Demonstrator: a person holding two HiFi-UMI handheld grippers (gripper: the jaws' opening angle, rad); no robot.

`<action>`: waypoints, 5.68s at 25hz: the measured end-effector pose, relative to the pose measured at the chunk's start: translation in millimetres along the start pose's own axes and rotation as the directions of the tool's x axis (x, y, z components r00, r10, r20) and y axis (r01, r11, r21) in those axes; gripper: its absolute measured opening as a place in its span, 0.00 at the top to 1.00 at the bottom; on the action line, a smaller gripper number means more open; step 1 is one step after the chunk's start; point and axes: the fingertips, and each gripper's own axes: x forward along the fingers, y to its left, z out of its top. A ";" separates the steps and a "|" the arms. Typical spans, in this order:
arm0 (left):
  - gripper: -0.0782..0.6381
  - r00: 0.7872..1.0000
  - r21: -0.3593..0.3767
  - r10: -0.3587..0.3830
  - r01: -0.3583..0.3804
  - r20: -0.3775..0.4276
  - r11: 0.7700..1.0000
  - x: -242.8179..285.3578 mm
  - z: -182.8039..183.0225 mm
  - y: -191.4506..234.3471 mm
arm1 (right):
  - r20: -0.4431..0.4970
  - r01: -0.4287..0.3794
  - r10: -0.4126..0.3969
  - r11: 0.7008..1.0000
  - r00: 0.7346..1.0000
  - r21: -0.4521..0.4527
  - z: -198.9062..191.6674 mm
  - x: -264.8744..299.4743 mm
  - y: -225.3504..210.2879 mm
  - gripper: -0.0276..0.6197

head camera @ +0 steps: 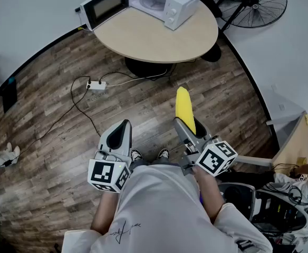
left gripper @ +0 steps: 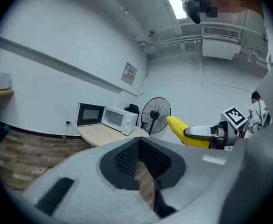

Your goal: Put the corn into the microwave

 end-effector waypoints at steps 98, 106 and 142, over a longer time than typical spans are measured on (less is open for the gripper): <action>0.90 0.968 0.100 -0.223 0.234 -0.117 0.967 427.7 169.8 294.6 | 0.135 0.026 -0.039 0.996 0.990 0.091 216.8 460.6 -140.6 0.55; 0.90 0.932 0.111 -0.319 0.340 -0.172 0.934 472.0 185.9 332.5 | 0.155 0.131 -0.147 0.986 0.977 0.108 227.4 503.5 -147.8 0.55; 0.90 0.763 0.075 -0.583 0.623 -0.280 0.779 537.2 194.7 369.0 | 0.249 0.410 -0.418 0.908 0.874 0.089 235.8 582.5 -190.0 0.55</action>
